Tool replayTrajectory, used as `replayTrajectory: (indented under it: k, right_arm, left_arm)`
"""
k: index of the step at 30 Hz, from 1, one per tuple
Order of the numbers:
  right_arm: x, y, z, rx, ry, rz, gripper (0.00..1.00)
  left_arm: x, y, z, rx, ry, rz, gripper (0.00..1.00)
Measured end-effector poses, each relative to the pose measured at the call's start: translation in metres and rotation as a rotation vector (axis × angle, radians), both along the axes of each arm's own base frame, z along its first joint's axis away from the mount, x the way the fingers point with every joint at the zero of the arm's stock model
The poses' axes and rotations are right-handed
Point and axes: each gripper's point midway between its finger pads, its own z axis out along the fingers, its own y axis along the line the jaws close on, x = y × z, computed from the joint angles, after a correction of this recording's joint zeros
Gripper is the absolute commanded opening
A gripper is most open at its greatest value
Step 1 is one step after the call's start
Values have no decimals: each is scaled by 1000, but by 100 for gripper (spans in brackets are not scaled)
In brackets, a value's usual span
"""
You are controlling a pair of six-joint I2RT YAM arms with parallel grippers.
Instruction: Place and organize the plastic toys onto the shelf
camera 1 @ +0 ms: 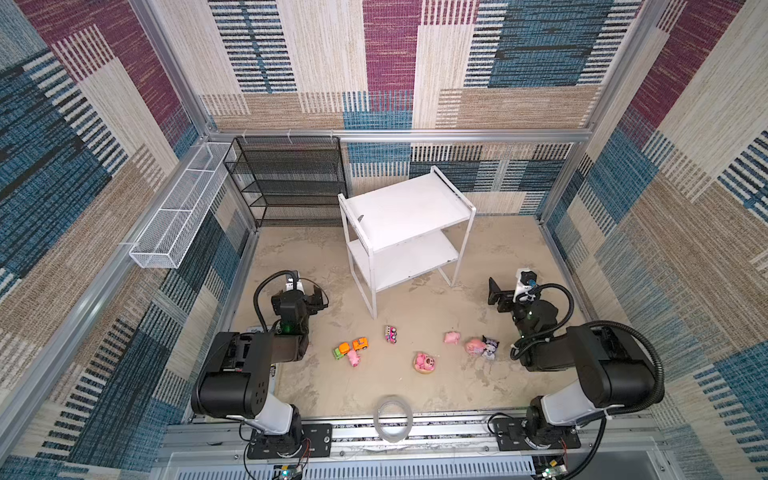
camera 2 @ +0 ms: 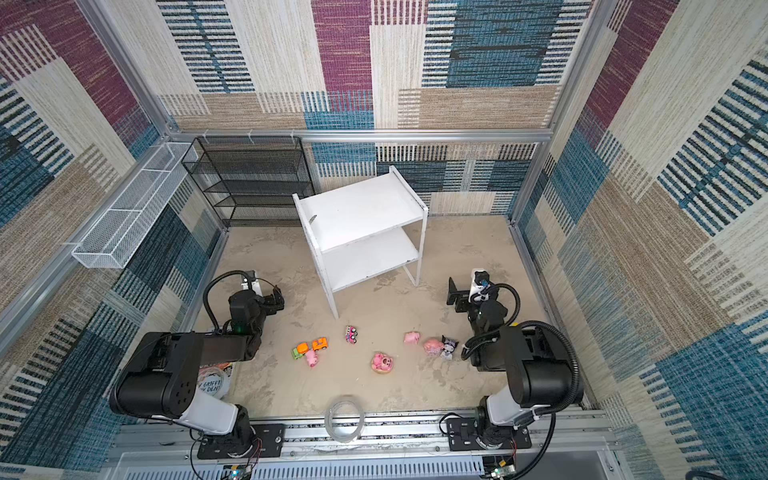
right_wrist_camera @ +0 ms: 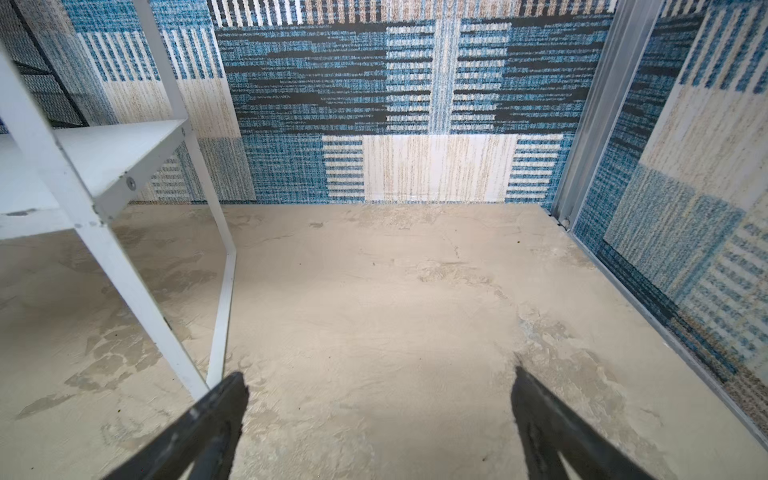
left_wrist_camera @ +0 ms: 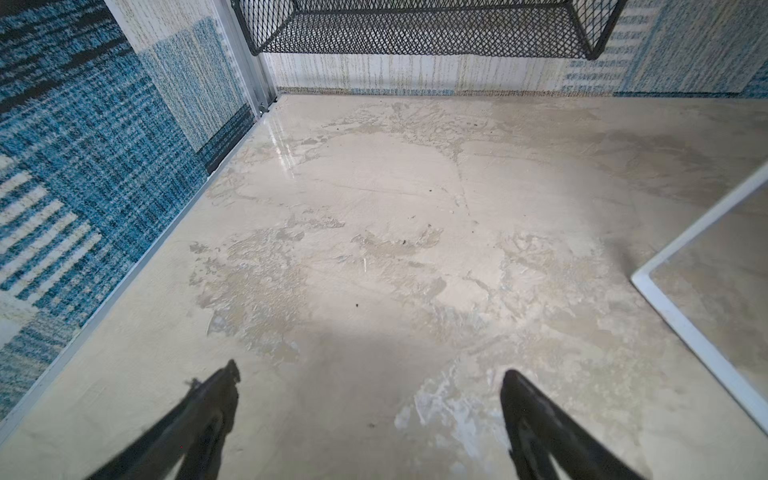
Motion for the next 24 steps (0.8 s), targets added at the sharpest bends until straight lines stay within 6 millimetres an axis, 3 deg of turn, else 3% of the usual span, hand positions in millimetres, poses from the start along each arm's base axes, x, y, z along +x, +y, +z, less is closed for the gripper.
replayTrajectory:
  k: [24]
  right_arm:
    - [0,0,0,0,0,0,100]
  left_arm:
    - [1,1,0,-9,-2,-8,99]
